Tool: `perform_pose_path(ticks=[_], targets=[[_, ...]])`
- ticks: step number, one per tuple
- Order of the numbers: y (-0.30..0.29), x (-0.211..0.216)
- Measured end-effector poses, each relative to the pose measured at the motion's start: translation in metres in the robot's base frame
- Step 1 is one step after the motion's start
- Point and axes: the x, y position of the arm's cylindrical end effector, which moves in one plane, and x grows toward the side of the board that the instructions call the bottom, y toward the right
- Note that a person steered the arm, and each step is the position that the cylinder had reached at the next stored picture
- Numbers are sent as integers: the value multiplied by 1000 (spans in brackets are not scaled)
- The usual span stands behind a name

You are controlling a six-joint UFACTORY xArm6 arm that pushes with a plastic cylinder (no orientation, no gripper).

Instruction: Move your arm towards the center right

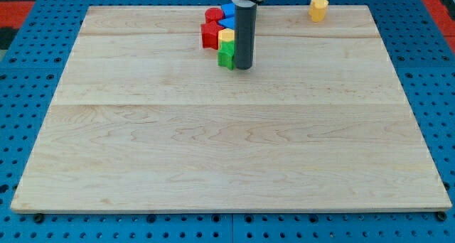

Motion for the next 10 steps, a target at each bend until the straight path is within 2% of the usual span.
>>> perform_pose_path(ticks=[2, 5, 9, 10], targets=[[10, 32], [114, 32], [130, 34], [130, 53]])
